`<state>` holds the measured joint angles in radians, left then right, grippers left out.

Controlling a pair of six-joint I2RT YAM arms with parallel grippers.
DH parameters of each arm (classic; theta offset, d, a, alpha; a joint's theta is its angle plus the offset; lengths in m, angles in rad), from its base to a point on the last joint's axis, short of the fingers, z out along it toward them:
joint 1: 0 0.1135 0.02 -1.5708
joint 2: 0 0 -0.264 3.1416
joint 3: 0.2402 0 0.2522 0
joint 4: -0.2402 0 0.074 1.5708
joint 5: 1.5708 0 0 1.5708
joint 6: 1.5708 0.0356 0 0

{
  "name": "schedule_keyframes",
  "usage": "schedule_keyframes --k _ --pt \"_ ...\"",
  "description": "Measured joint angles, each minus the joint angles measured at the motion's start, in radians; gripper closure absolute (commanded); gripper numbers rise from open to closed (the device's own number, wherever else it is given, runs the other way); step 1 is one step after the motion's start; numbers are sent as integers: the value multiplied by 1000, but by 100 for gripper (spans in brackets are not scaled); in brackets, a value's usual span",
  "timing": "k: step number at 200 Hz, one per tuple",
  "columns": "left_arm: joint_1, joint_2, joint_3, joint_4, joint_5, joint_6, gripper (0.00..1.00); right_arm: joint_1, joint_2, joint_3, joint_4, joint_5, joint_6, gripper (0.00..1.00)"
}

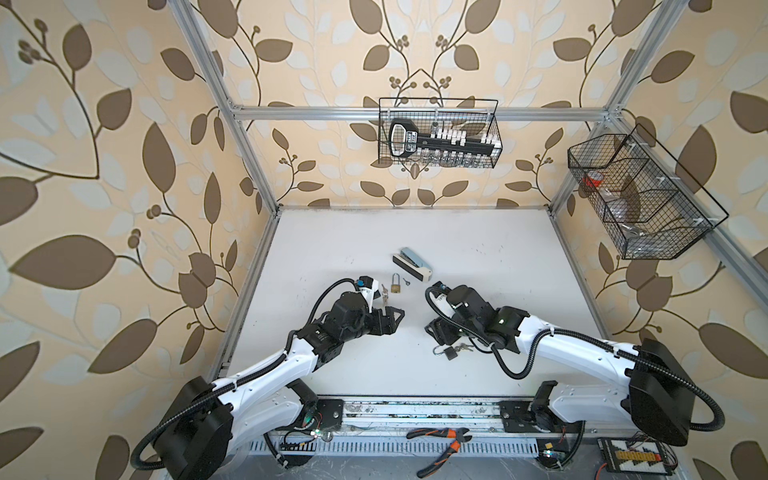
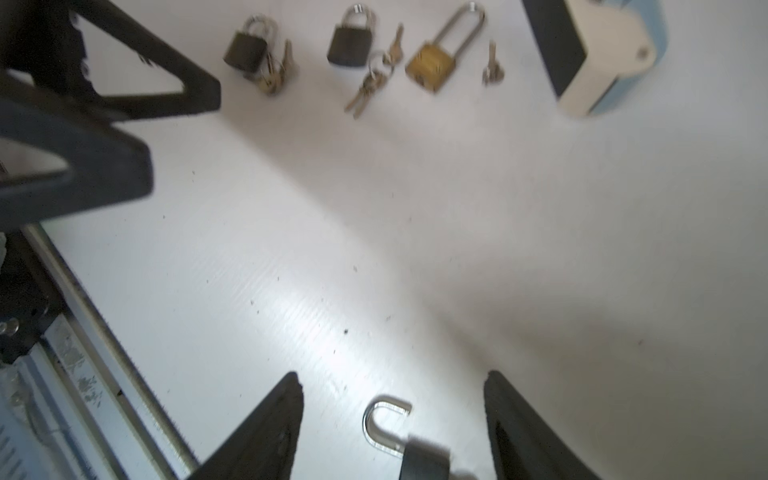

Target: Lock with the key

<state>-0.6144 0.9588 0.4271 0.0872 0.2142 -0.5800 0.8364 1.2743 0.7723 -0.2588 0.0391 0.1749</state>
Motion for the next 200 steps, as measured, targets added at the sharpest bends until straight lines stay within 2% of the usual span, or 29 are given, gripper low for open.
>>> schedule_keyframes --k 6,10,14,59,87,110,153,200 --pt "10 -16 0 -6 11 -1 9 -5 -6 3 13 -5 -53 22" --pt "15 -23 0 -10 16 -1 9 -10 -10 4 18 -14 -93 15" --pt "23 -30 0 -13 21 -2 9 -14 -13 5 18 -26 -142 14" --pt "92 -45 0 -28 78 -8 10 -27 13 50 -179 -127 -673 16" --pt "92 -45 -4 -32 106 -24 11 -33 72 58 -306 -126 -880 16" --pt "108 -49 -38 -13 129 -56 11 -37 75 56 -364 -137 -986 16" --pt "229 -40 -137 74 205 -172 12 -53 112 55 -389 -164 -1101 19" --pt "237 -72 -137 64 232 -179 12 -88 172 32 -385 -179 -1163 23"
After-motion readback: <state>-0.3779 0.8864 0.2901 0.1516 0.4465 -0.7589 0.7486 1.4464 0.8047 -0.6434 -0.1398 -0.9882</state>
